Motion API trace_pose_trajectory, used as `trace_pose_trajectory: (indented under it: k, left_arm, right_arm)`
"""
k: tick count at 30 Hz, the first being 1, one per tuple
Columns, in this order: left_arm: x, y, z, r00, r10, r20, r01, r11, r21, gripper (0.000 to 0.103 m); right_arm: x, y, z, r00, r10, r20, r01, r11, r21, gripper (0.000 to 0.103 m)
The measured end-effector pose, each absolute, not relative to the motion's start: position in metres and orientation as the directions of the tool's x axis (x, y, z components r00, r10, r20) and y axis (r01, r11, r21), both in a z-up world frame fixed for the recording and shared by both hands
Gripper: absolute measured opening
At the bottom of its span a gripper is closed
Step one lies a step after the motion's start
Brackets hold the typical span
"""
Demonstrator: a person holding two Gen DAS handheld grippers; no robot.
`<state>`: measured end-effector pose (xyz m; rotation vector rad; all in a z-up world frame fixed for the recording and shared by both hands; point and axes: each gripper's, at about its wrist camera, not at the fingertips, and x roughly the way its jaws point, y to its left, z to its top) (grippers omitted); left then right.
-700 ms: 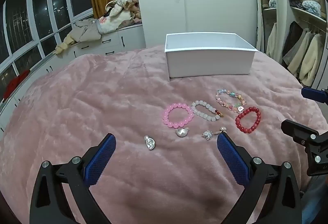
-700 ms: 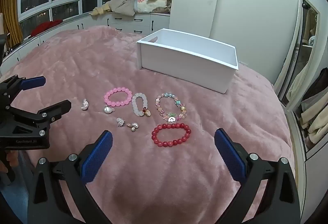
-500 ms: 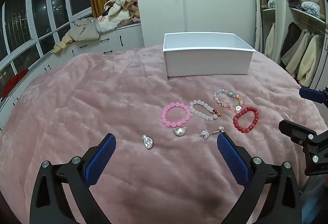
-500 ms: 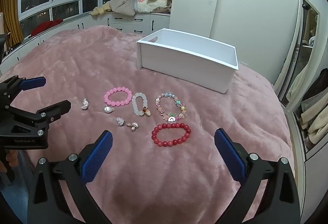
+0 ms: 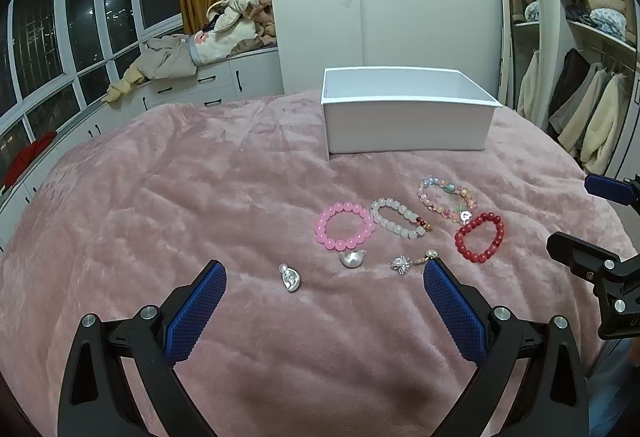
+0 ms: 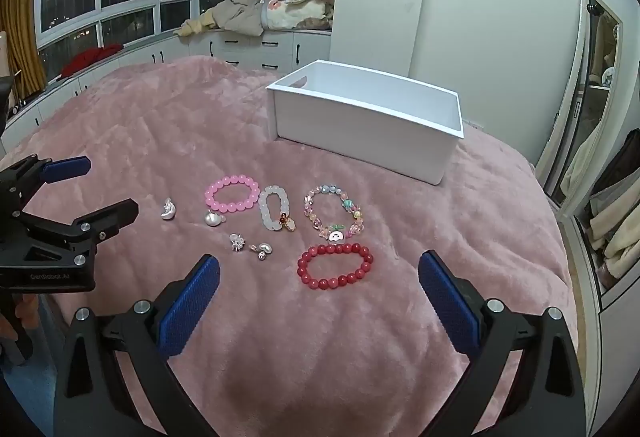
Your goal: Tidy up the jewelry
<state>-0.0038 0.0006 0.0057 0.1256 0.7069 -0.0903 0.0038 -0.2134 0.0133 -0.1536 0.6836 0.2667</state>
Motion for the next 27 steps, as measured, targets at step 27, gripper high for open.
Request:
trace_pose_trajectory:
  k: [27]
  left_arm:
    - [-0.0060, 0.0042, 0.0088, 0.764, -0.042, -0.644, 0.119, 0.990, 0.077, 0.100]
  right_arm:
    - [0.0019, -0.2141, 0.0168, 0.748, 0.198, -0.633, -0.293, 0.955, -0.048, 0.098]
